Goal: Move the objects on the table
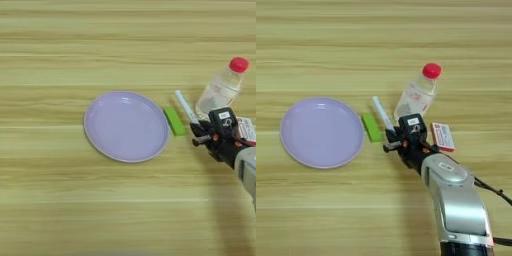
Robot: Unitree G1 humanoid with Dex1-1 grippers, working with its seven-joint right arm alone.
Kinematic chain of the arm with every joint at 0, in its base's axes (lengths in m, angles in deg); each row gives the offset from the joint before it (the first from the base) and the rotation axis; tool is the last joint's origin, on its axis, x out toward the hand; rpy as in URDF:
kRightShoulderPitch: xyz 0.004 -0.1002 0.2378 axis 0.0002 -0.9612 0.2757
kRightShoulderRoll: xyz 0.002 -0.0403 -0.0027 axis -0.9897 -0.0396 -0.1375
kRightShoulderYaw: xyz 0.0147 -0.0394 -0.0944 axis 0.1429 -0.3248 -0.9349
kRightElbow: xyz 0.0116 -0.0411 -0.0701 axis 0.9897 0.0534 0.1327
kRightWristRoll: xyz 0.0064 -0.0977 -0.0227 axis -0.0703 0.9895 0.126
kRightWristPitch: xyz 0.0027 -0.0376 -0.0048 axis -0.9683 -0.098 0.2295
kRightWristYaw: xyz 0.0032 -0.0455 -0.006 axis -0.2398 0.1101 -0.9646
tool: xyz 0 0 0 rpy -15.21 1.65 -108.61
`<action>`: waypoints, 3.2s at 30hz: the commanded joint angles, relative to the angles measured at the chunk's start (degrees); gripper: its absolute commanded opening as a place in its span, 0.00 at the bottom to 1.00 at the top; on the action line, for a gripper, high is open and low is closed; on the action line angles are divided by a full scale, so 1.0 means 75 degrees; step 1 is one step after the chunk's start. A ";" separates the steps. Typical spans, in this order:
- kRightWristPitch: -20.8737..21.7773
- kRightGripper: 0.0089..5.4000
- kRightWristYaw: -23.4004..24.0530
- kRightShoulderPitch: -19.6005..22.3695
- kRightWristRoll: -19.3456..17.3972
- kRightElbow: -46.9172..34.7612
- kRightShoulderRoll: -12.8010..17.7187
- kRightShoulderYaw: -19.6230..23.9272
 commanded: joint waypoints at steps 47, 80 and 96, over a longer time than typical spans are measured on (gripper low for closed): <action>0.1347 0.53 0.0224 -0.0185 -0.0181 0.0612 0.0449 0.0245; 0.1469 1.00 0.1096 0.0467 -0.0634 0.0521 0.0064 0.0901; 0.2289 1.00 0.1269 0.1172 -0.0240 0.1234 0.0236 0.0608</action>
